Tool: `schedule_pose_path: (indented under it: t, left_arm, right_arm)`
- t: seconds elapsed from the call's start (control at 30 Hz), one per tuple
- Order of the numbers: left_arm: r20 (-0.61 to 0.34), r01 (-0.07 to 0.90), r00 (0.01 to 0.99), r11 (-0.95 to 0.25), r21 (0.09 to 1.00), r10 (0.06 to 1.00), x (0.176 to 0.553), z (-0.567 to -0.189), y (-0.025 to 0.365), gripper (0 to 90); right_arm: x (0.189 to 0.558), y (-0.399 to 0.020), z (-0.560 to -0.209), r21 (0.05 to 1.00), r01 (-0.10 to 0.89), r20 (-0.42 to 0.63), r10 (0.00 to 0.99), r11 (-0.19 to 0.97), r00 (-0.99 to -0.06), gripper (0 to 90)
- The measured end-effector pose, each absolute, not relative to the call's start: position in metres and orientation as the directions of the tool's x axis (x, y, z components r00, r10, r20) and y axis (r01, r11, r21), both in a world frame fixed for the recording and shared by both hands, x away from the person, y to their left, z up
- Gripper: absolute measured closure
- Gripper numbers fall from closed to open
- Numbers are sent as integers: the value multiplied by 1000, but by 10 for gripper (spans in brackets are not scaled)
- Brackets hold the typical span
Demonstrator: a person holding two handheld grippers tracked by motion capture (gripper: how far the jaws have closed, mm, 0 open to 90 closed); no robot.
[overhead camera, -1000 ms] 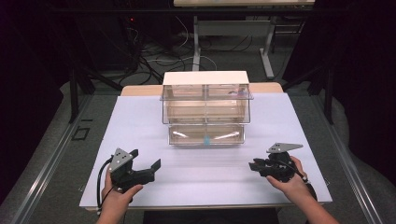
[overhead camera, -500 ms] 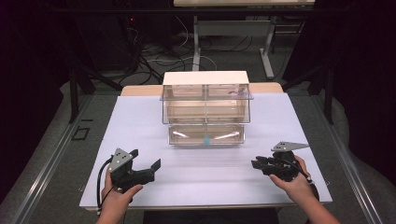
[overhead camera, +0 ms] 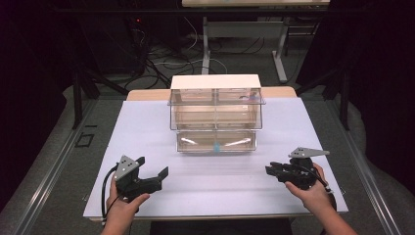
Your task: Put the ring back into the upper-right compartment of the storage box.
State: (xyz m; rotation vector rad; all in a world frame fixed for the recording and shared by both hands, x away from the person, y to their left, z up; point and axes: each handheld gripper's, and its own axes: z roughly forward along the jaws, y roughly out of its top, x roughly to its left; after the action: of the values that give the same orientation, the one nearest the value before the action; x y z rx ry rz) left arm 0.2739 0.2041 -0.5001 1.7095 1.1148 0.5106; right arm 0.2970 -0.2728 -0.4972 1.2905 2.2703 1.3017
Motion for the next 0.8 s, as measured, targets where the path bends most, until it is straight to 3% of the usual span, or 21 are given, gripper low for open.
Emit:
schedule_pose_path:
  t: [0.8]
  left_arm:
    - [-164, 439, 483, -76, 895, 860, 273, -500, 204, 59]
  right_arm:
    - [298, -283, -482, 809, 561, 228, 789, 172, -570, 688]
